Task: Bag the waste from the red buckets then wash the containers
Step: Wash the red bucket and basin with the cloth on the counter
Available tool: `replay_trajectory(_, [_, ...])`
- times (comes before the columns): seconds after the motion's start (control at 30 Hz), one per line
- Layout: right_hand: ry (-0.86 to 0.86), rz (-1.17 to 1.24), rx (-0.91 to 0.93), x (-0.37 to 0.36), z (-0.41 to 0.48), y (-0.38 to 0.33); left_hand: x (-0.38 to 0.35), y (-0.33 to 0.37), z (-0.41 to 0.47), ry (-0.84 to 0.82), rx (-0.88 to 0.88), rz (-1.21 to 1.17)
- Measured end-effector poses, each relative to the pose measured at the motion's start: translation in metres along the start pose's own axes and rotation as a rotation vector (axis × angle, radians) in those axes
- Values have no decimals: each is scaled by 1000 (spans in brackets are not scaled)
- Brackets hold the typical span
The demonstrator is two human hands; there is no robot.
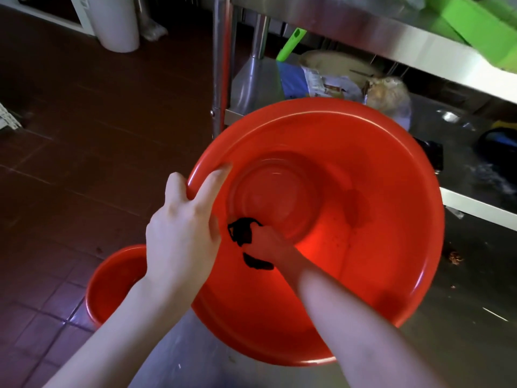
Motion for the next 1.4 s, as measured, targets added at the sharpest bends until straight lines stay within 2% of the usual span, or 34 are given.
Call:
replay_trajectory(0.07, [18,61,-4,0,3,-4,0,-2,1,3,32,-4])
replay_trajectory(0.17, [-32,27,-25,1,-6,8,1,-3,0,0,37,-1])
replay_trajectory(0.27, [-59,-251,-42,20,-15,40,1,-2,-1,-20,24,11])
replay_trajectory(0.37, [94,-617,-94,59,-18,72,0,1,-4,-42,30,1])
replay_trajectory(0.43, [165,-735,-186,76,-13,83,-2,1,-7,-50,35,-6])
replay_trajectory(0.57, [170,-721,-242,72,-13,84,-1,-3,-7,-29,48,-20])
replay_trajectory(0.67, [91,-582,-95,39,-23,69,-2,-1,-4,-23,51,-15])
replay_trajectory(0.77, [-19,-302,6,10,-22,32,-3,-1,-5,-19,48,-11])
replay_trajectory(0.87, [11,-143,70,3,-12,-4,-3,-4,-5,-30,32,-9])
replay_trajectory(1.0, [239,-389,268,22,5,-30,-3,-6,-2,-35,32,-19])
replay_trajectory(1.07, [325,-501,300,44,19,-33,-3,-6,-3,-42,18,-16])
replay_trajectory(1.27, [505,-543,42,95,40,-4,-2,-16,1,-39,22,-20])
replay_trajectory(1.4, [453,-570,-181,95,16,65,-3,-18,2,-15,43,-27])
Point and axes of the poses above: each hand's wrist, its own z-axis towards the middle knuckle, its own x-axis out of the back of the hand, y = z × x, the point moved 4 cm from there along z, towards the middle knuckle, and after that the axes turned 1 degree about -y, right-handed, at the moved point
